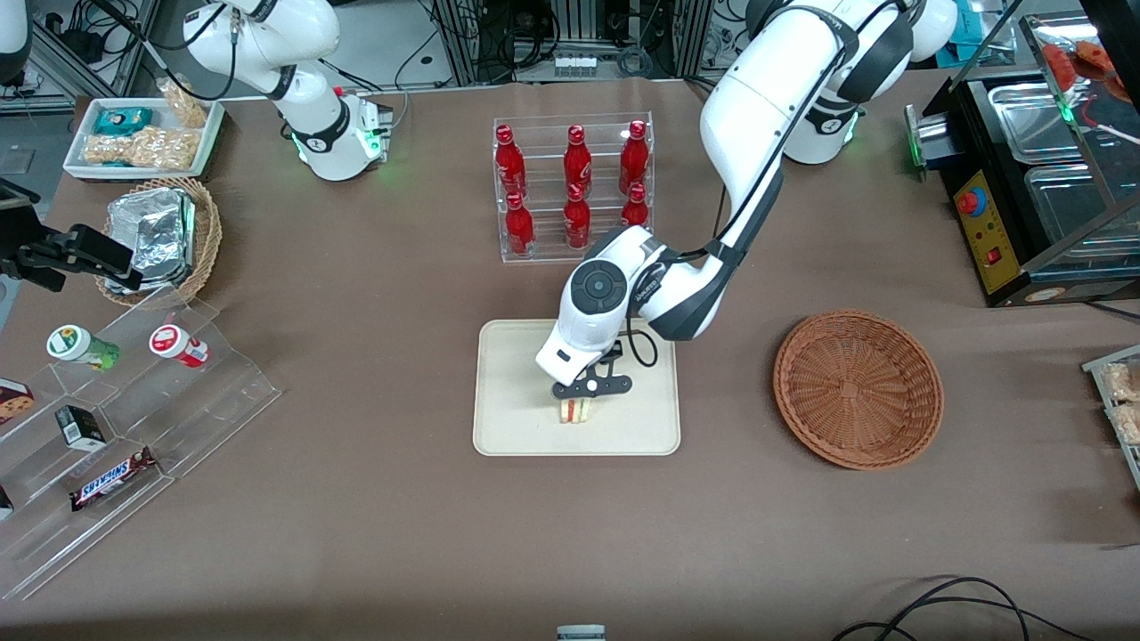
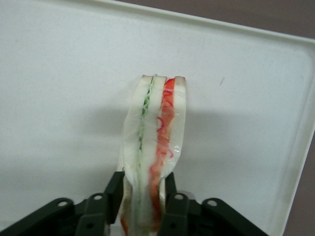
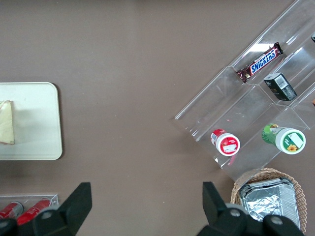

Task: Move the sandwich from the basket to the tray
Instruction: 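Lower the sandwich onto the tray and open the left gripper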

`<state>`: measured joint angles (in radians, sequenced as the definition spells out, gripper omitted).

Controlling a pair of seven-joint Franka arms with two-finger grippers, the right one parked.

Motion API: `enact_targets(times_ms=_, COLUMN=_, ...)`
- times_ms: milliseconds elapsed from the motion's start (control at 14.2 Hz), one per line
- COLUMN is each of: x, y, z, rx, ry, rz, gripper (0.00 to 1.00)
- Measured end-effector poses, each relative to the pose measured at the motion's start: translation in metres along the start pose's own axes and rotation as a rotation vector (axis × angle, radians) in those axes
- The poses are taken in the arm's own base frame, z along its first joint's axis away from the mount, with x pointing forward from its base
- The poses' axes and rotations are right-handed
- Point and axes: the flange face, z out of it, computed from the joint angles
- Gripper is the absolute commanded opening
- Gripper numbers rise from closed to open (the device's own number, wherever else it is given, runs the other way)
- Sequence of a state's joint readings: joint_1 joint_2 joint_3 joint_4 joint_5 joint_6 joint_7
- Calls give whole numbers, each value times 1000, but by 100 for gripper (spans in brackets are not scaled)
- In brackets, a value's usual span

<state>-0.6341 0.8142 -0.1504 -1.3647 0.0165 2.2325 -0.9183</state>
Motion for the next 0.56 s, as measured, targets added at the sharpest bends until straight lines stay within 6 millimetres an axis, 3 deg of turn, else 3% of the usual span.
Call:
enact_targets(times_ms=141, x=-3, y=10, z=-18, rx=-20, ry=16, rz=-32, gripper=100)
enact_targets(times_ms=212, x=-3, y=13, z=-37, rx=-20, ry=20, rz=-37, gripper=100)
enact_targets(times_ms=353, x=-2, y=7, z=-93, rx=20, ry=19, rz=-46, gripper=100)
enact_targets(times_ms=565, x=6, y=-32, z=-175, rx=150, ry=41, rz=-77, gripper=100)
